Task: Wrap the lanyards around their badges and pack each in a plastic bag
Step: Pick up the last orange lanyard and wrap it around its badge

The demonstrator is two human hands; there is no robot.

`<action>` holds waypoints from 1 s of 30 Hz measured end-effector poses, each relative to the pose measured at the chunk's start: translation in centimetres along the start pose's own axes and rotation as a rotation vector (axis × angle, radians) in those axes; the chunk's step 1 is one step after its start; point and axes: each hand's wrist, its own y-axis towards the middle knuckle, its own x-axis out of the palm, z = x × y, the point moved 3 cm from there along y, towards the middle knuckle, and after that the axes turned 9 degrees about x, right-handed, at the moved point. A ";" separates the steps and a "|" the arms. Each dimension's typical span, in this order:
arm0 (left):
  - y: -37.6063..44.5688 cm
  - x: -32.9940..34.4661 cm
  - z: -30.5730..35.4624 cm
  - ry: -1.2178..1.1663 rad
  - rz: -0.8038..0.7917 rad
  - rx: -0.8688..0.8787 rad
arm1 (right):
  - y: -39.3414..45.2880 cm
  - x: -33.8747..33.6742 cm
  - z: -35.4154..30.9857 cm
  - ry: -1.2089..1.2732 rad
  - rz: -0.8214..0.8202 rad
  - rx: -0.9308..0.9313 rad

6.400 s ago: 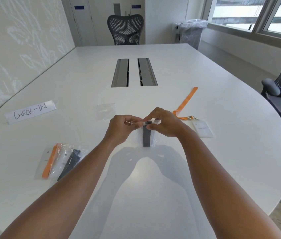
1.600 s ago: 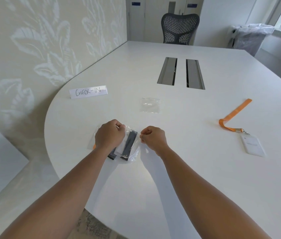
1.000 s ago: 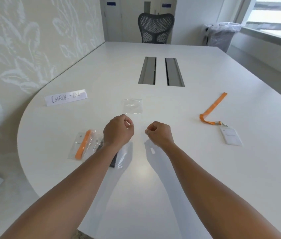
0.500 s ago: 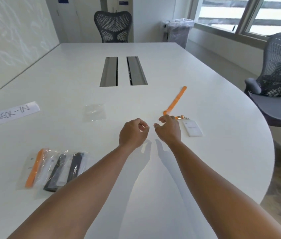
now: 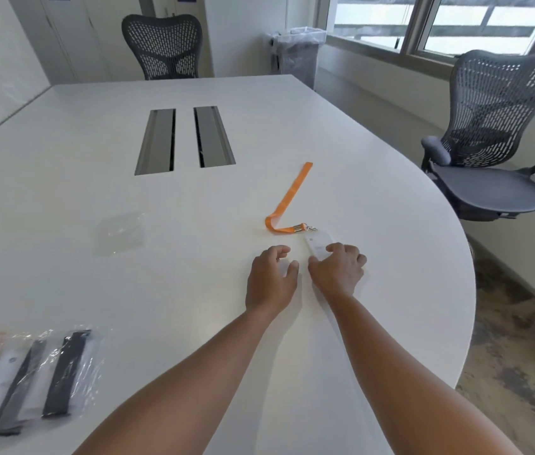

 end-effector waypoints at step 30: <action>-3.4 -2.6 -0.1 -0.594 0.341 -0.185 | -6.8 0.7 0.0 0.837 -0.737 -0.006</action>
